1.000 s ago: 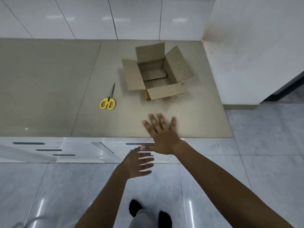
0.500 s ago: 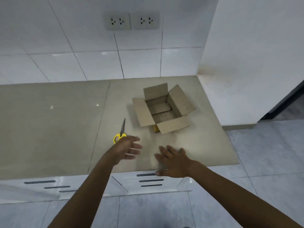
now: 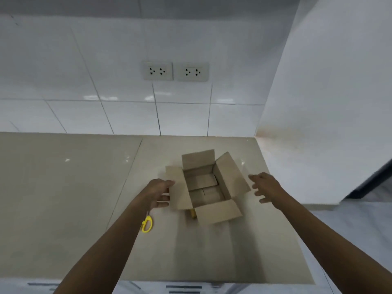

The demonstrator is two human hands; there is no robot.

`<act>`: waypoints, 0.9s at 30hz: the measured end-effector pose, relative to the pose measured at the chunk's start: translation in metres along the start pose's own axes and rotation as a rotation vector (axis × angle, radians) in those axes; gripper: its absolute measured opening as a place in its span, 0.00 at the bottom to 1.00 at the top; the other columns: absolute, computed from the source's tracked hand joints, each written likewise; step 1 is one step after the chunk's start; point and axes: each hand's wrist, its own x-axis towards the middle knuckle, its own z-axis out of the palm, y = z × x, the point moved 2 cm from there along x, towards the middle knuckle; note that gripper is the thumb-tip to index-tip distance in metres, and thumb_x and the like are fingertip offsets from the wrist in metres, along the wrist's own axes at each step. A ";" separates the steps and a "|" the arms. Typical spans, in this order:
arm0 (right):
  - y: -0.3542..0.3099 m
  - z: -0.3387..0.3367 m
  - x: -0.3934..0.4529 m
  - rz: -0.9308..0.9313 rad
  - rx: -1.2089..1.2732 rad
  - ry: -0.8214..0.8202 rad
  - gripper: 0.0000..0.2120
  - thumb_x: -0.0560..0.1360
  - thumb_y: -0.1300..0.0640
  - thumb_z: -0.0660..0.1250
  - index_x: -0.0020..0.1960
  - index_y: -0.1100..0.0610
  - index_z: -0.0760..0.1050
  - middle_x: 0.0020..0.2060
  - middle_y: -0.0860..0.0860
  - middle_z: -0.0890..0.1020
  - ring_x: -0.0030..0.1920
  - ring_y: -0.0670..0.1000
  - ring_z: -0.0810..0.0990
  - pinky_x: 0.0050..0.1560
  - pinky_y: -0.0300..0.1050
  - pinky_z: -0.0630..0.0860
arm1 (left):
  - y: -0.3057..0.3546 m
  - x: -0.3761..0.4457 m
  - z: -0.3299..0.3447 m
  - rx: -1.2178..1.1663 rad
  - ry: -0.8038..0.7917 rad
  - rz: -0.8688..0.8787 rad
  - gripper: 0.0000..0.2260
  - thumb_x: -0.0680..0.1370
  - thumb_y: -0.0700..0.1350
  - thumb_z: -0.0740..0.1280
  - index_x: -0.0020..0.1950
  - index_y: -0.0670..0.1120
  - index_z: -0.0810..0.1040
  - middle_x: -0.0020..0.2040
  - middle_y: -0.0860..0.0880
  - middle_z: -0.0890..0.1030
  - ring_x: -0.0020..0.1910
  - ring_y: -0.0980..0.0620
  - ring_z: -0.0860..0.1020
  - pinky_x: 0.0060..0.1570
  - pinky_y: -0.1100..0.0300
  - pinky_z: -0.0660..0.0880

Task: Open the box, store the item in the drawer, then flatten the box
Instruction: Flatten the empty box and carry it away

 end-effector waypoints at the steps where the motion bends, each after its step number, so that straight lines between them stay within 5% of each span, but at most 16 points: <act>1: 0.002 0.004 0.010 0.047 -0.017 -0.084 0.17 0.78 0.45 0.62 0.57 0.57 0.74 0.52 0.56 0.80 0.46 0.54 0.80 0.42 0.48 0.77 | 0.003 0.002 0.002 0.008 0.001 -0.001 0.10 0.78 0.47 0.66 0.56 0.43 0.74 0.51 0.44 0.79 0.46 0.45 0.79 0.50 0.51 0.75; 5: -0.014 0.020 0.035 0.042 0.043 -0.218 0.15 0.78 0.48 0.63 0.56 0.58 0.75 0.54 0.56 0.79 0.51 0.56 0.80 0.41 0.50 0.81 | 0.012 0.014 0.013 -0.020 0.023 0.002 0.09 0.79 0.42 0.64 0.57 0.41 0.72 0.54 0.41 0.78 0.47 0.44 0.79 0.46 0.50 0.76; 10: -0.046 0.036 0.037 -0.057 0.077 -0.267 0.04 0.78 0.60 0.62 0.47 0.60 0.70 0.41 0.56 0.76 0.37 0.56 0.79 0.37 0.51 0.81 | 0.024 0.022 0.023 -0.066 0.070 0.028 0.09 0.81 0.40 0.60 0.60 0.39 0.71 0.50 0.41 0.78 0.45 0.43 0.78 0.49 0.46 0.76; 19: -0.060 0.044 0.029 -0.120 -0.002 -0.291 0.03 0.77 0.61 0.60 0.46 0.60 0.69 0.42 0.57 0.76 0.34 0.58 0.81 0.34 0.51 0.81 | 0.044 0.031 0.017 0.052 0.006 0.024 0.12 0.81 0.41 0.58 0.65 0.41 0.70 0.57 0.40 0.76 0.54 0.40 0.76 0.52 0.46 0.75; 27: -0.079 0.032 0.028 -0.120 0.065 -0.217 0.05 0.76 0.61 0.60 0.47 0.63 0.70 0.38 0.58 0.76 0.31 0.59 0.80 0.33 0.51 0.81 | 0.070 0.035 0.007 0.173 0.034 0.066 0.13 0.80 0.42 0.59 0.65 0.41 0.67 0.48 0.44 0.76 0.45 0.47 0.76 0.35 0.54 0.75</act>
